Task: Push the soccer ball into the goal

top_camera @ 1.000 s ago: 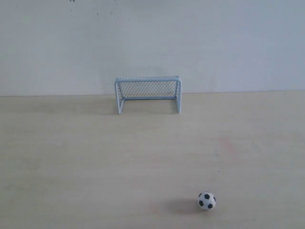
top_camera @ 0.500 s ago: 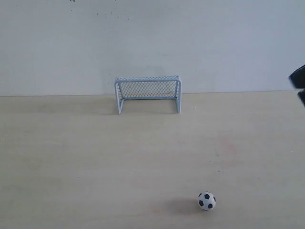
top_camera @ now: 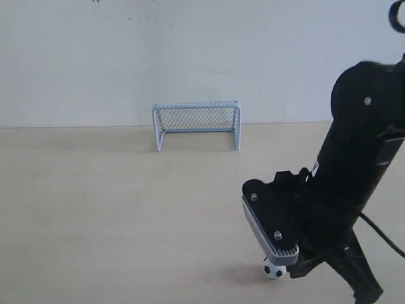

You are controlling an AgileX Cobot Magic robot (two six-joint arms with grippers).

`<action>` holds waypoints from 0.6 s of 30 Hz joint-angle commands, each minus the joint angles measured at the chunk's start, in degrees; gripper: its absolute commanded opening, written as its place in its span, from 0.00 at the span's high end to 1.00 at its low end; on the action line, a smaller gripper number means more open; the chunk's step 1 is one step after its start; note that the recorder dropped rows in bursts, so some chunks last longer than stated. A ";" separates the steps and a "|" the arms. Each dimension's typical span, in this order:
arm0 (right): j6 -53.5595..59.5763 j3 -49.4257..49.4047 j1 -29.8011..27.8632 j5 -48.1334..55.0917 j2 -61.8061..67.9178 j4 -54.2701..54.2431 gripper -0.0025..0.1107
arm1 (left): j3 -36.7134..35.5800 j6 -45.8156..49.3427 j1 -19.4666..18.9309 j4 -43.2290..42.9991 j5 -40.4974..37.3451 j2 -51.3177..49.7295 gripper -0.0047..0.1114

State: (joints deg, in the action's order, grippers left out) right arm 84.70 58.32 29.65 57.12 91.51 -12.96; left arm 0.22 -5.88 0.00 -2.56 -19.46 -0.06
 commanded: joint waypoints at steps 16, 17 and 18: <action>1.53 -9.20 1.86 -16.01 5.15 2.27 0.98 | -0.22 -0.01 0.00 -0.05 0.09 0.06 0.92; 1.53 -9.20 1.86 -16.01 5.15 2.27 0.98 | -0.22 -0.01 0.00 -0.05 0.09 0.06 0.92; 1.41 -9.20 1.86 -16.44 5.15 2.15 0.98 | -0.22 -0.01 0.00 -0.05 0.09 0.06 0.92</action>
State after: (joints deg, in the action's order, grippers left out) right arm 85.90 49.19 31.41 40.91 96.79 -10.53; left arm 0.22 -5.88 0.00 -2.56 -19.46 -0.06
